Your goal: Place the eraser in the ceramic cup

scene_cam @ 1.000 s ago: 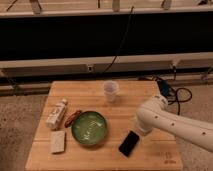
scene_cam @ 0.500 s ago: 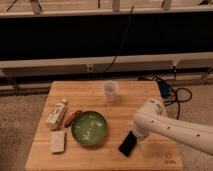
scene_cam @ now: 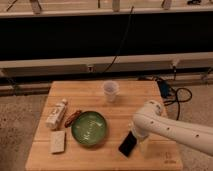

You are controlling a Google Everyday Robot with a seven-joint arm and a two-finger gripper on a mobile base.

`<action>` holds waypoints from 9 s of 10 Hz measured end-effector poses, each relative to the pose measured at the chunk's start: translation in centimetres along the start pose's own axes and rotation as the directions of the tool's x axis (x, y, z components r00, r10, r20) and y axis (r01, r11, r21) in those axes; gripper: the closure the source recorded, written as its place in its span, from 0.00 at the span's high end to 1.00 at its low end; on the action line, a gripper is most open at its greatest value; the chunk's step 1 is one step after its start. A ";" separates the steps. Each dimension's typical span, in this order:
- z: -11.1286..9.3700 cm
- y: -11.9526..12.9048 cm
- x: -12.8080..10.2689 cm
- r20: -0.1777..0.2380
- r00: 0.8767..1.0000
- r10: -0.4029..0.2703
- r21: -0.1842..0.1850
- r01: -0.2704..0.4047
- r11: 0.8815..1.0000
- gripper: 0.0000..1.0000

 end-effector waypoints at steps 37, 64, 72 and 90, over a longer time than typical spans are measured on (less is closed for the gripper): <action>2.1 1.4 -1.0 0.050 0.995 -0.084 0.012 0.083 0.996 0.01; 0.7 0.9 0.6 0.057 0.993 -0.107 0.039 0.105 0.994 0.01; -1.1 -0.5 1.1 0.056 0.992 -0.111 0.049 0.108 0.993 0.01; -7.0 -9.4 4.5 0.002 0.987 -0.160 0.095 0.160 0.983 0.05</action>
